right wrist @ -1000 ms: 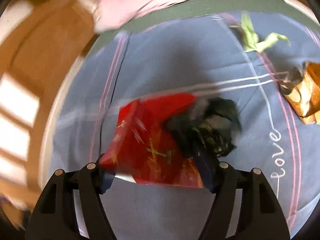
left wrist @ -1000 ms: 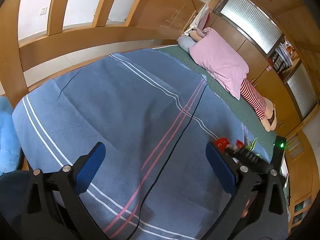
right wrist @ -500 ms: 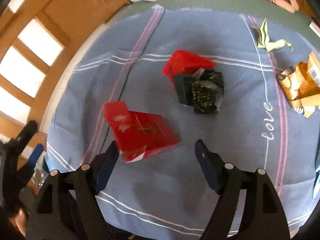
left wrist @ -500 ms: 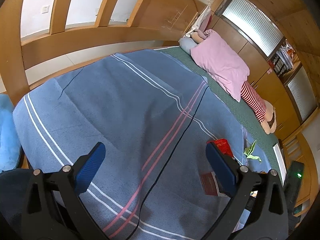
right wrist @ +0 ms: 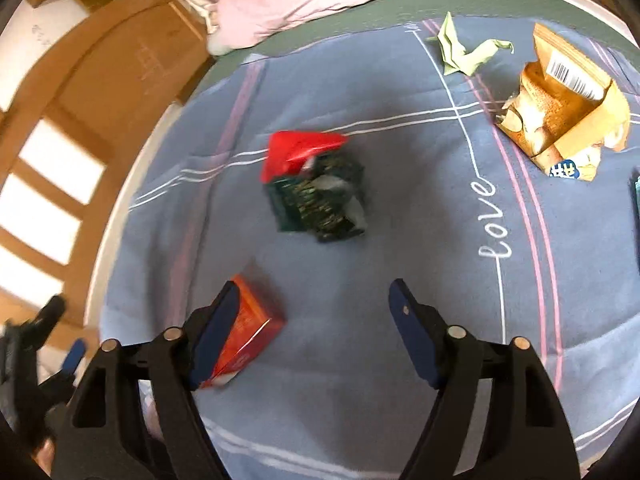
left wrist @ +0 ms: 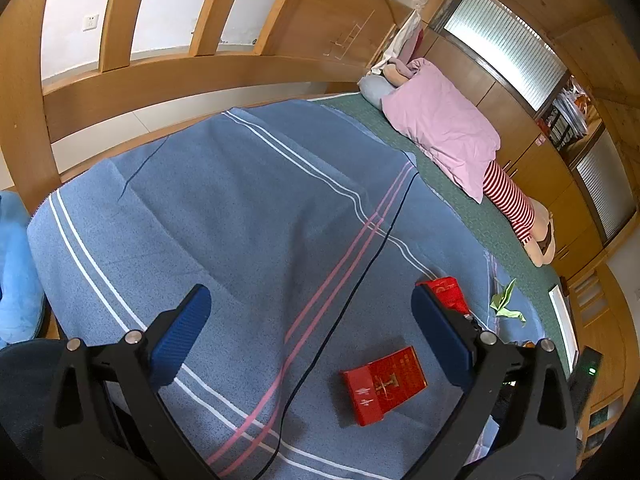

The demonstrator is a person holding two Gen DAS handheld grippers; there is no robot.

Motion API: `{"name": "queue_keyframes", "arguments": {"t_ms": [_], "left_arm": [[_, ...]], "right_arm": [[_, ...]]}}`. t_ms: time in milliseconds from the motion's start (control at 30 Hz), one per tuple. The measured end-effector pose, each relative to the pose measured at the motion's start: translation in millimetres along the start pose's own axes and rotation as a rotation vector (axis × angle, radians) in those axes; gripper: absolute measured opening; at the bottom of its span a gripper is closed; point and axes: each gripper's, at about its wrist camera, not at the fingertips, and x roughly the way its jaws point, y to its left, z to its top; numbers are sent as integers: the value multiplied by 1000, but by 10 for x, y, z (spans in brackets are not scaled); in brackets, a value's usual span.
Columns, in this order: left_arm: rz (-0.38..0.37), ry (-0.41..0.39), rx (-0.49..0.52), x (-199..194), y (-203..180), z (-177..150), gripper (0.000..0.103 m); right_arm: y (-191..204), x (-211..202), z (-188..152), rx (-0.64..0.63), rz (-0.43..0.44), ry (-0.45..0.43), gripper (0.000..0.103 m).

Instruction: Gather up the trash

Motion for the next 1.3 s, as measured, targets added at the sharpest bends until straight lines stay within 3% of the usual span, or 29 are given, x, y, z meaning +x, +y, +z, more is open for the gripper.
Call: {"name": "queue_keyframes", "arguments": {"t_ms": [100, 267, 633, 1300], "left_arm": [[2, -2, 2, 7, 3, 5, 100], [3, -1, -1, 15, 14, 7, 100], [3, 4, 0, 19, 17, 15, 100], [12, 2, 4, 8, -13, -8, 100]], "right_arm": [[99, 255, -27, -3, 13, 52, 59], [376, 484, -237, -122, 12, 132, 53], [574, 400, -500, -262, 56, 223, 53], [421, 347, -573, -232, 58, 224, 53]]}}
